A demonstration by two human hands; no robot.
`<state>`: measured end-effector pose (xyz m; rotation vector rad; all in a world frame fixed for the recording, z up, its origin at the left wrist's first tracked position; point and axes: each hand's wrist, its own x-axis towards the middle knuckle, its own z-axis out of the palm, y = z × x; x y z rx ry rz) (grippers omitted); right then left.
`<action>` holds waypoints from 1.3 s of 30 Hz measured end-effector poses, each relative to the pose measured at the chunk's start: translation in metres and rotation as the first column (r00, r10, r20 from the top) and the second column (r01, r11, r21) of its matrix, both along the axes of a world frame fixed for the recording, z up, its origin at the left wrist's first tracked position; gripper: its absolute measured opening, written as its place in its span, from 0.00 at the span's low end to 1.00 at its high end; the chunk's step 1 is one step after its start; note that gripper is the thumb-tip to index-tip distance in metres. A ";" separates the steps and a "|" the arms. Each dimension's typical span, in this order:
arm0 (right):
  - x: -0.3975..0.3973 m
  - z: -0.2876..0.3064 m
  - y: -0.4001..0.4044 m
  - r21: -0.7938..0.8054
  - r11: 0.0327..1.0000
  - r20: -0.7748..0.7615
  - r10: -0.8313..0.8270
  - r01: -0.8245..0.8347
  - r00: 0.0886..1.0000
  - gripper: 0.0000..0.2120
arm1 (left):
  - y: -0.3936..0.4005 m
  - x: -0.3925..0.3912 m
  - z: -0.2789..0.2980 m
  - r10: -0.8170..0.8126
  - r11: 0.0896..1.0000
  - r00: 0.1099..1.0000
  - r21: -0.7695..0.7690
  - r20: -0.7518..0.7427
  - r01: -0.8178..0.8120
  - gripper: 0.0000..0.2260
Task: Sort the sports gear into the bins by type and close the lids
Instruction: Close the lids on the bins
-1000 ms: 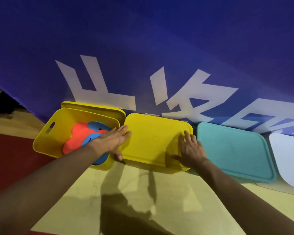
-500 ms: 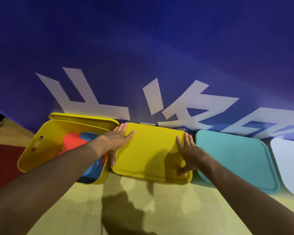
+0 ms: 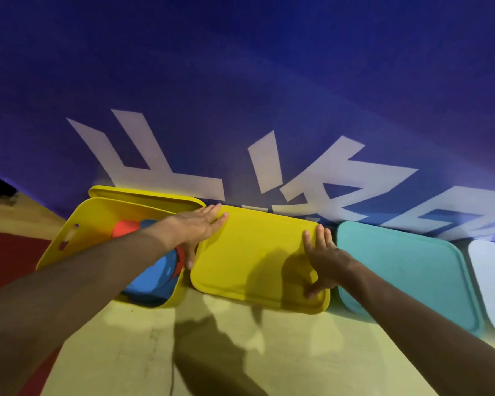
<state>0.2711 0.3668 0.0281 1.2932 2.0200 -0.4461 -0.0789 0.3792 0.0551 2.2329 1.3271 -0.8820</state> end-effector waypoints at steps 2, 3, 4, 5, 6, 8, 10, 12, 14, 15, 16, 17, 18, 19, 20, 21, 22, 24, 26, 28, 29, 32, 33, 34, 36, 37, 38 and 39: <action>0.000 0.006 0.006 -0.030 1.000 -0.006 -0.002 0.002 1.000 0.77 | -0.008 0.004 -0.006 -0.034 0.999 0.998 0.009 -0.056 0.035 0.76; 0.002 0.009 0.009 -0.028 1.000 -0.010 0.011 -0.012 1.000 0.77 | -0.012 0.004 -0.009 -0.033 0.999 0.998 0.022 -0.059 0.034 0.76; 0.005 0.011 0.012 -0.015 0.999 -0.010 0.036 -0.037 0.999 0.76 | -0.014 0.003 -0.012 -0.033 0.999 0.998 0.039 -0.051 0.035 0.76; 0.008 0.013 0.015 -0.002 0.998 -0.005 0.064 -0.064 0.998 0.76 | -0.017 0.002 -0.013 -0.039 0.998 0.998 0.052 -0.039 0.041 0.76; 0.010 0.014 0.016 0.004 0.997 0.000 0.082 -0.082 0.997 0.75 | -0.019 0.001 -0.013 -0.044 0.997 0.999 0.057 -0.026 0.045 0.76; 0.011 0.014 0.017 -0.003 0.996 0.011 0.086 -0.086 0.996 0.75 | -0.019 0.000 -0.012 -0.035 0.999 0.999 0.035 -0.014 0.035 0.75; 0.007 0.011 0.017 -0.006 0.996 0.032 0.086 -0.086 0.996 0.75 | -0.016 0.005 -0.014 -0.001 1.000 1.000 0.007 -0.021 0.001 0.75; 0.003 0.009 0.016 -0.010 0.998 0.032 0.069 -0.069 0.997 0.76 | -0.015 0.012 -0.016 0.024 1.000 0.999 -0.002 -0.032 -0.024 0.76; 0.002 0.007 0.017 -0.012 0.998 0.005 0.055 -0.055 0.998 0.76 | -0.014 0.016 -0.017 0.024 1.000 0.999 0.017 -0.047 -0.023 0.76; 0.003 0.006 0.018 -0.012 0.999 -0.004 0.052 -0.052 0.999 0.76 | -0.014 0.017 -0.017 0.018 1.000 0.998 0.025 -0.054 -0.017 0.77; 0.005 0.005 0.019 -0.005 0.998 -0.006 0.056 -0.056 0.998 0.76 | -0.014 0.017 -0.019 0.015 1.000 0.998 0.026 -0.056 -0.014 0.77; 0.006 0.003 0.019 0.010 0.998 0.002 0.067 -0.067 0.998 0.76 | -0.012 0.018 -0.019 0.016 1.000 0.999 0.025 -0.052 -0.015 0.76; 0.007 0.001 0.019 0.026 0.996 0.015 0.081 -0.081 0.997 0.76 | -0.012 0.020 -0.019 0.013 1.000 0.999 0.024 -0.047 -0.012 0.76; 0.006 0.000 0.019 0.038 0.995 0.028 0.089 -0.090 0.996 0.76 | -0.011 0.021 -0.019 0.007 1.000 0.999 0.029 -0.045 -0.005 0.75; 0.004 -0.002 0.020 0.045 0.994 0.041 0.095 -0.097 0.995 0.77 | -0.011 0.022 -0.018 0.005 0.999 0.999 0.037 -0.041 -0.003 0.75; 0.002 -0.002 0.021 0.046 0.994 0.050 0.095 -0.097 0.994 0.77 | -0.012 0.023 -0.018 0.008 0.999 0.999 0.041 -0.045 -0.006 0.75; 0.001 -0.002 0.022 0.043 0.995 0.056 0.088 -0.091 0.995 0.78 | -0.014 0.025 -0.018 0.014 0.999 0.999 0.044 -0.051 -0.011 0.75; 0.000 -0.003 0.023 0.039 0.997 0.050 0.062 -0.064 0.997 0.78 | -0.015 0.027 -0.016 0.029 0.998 0.997 0.051 -0.067 -0.025 0.75; 0.002 -0.006 0.021 0.035 0.999 0.022 0.040 -0.041 0.999 0.78 | -0.017 0.028 -0.011 0.060 0.997 0.995 0.047 -0.082 -0.057 0.74; 0.006 -0.006 0.020 0.031 0.998 -0.010 0.052 -0.052 0.999 0.77 | -0.026 0.030 -0.005 0.151 0.988 0.987 0.026 -0.056 -0.150 0.72; 0.007 -0.005 0.020 0.029 0.998 -0.022 0.060 -0.059 0.998 0.77 | -0.034 0.029 -0.004 0.224 0.974 0.975 0.027 -0.012 -0.223 0.71; 0.006 0.002 0.020 0.038 0.998 -0.059 0.047 -0.045 0.997 0.74 | -0.072 0.028 0.004 0.349 0.930 0.929 0.081 0.119 -0.360 0.60; 0.005 0.006 0.019 0.055 0.998 -0.065 0.044 -0.040 0.997 0.71 | -0.085 0.027 0.006 0.337 0.928 0.931 0.115 0.143 -0.354 0.56; 0.003 0.011 0.018 0.071 0.997 -0.072 0.048 -0.042 0.996 0.66 | -0.096 0.025 0.009 0.324 0.929 0.933 0.134 0.160 -0.345 0.54; -0.003 0.020 0.010 0.093 0.994 -0.114 0.061 -0.051 0.992 0.55 | -0.114 0.015 0.017 0.335 0.922 0.921 0.132 0.199 -0.364 0.50; -0.007 0.022 0.002 0.098 0.993 -0.151 0.076 -0.062 0.986 0.52 | -0.119 0.007 0.018 0.341 0.920 0.914 0.123 0.218 -0.372 0.48; -0.011 0.023 -0.007 0.095 0.992 -0.185 0.095 -0.078 0.978 0.51 | -0.122 -0.003 0.019 0.343 0.918 0.911 0.121 0.229 -0.377 0.45; -0.017 0.023 -0.016 0.084 0.992 -0.211 0.108 -0.093 0.971 0.52 | -0.122 -0.014 0.019 0.340 0.921 0.910 0.112 0.236 -0.373 0.42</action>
